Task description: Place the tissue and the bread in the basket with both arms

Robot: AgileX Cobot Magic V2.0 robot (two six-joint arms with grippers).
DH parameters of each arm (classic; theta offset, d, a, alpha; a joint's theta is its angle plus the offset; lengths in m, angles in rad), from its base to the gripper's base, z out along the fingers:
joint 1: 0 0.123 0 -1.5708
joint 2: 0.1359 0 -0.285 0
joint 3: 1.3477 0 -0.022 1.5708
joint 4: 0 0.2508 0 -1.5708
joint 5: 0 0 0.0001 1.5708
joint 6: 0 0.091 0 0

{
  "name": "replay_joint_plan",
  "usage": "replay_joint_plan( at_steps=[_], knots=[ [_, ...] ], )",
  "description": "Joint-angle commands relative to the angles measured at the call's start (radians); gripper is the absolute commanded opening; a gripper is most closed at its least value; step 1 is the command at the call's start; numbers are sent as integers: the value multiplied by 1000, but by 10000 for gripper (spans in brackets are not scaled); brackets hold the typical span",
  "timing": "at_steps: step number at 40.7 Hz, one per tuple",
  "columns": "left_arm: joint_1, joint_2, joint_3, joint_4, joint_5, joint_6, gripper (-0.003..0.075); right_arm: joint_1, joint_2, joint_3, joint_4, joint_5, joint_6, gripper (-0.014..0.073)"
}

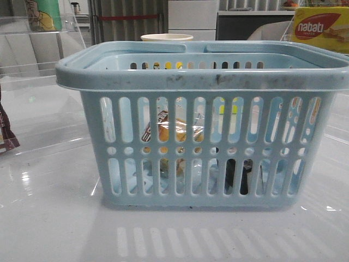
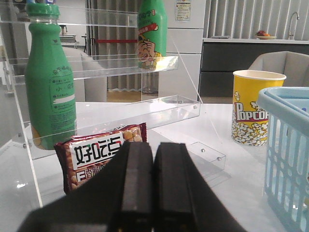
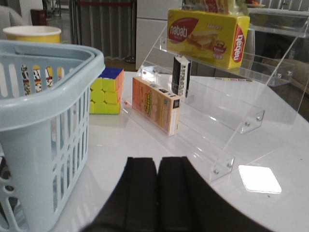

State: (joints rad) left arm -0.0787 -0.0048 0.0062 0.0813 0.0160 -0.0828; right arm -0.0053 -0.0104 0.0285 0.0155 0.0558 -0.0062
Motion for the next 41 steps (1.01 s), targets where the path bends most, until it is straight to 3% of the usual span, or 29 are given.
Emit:
replay_joint_plan(
  at_steps=[1,11,19,41],
  knots=[
    [-6,-17,7,-10,-86,-1,93,-9,-20,-5,-76,-145,75,28],
    [-6,-17,7,-10,-86,-1,93,-9,-20,-5,-69,-152,70,28],
    [-6,-17,7,-10,-86,-1,93,-9,-20,-5,5,-151,-19,28],
    [-6,-17,7,-10,-86,-1,93,-9,-20,-5,13,-152,-18,28]
  ],
)
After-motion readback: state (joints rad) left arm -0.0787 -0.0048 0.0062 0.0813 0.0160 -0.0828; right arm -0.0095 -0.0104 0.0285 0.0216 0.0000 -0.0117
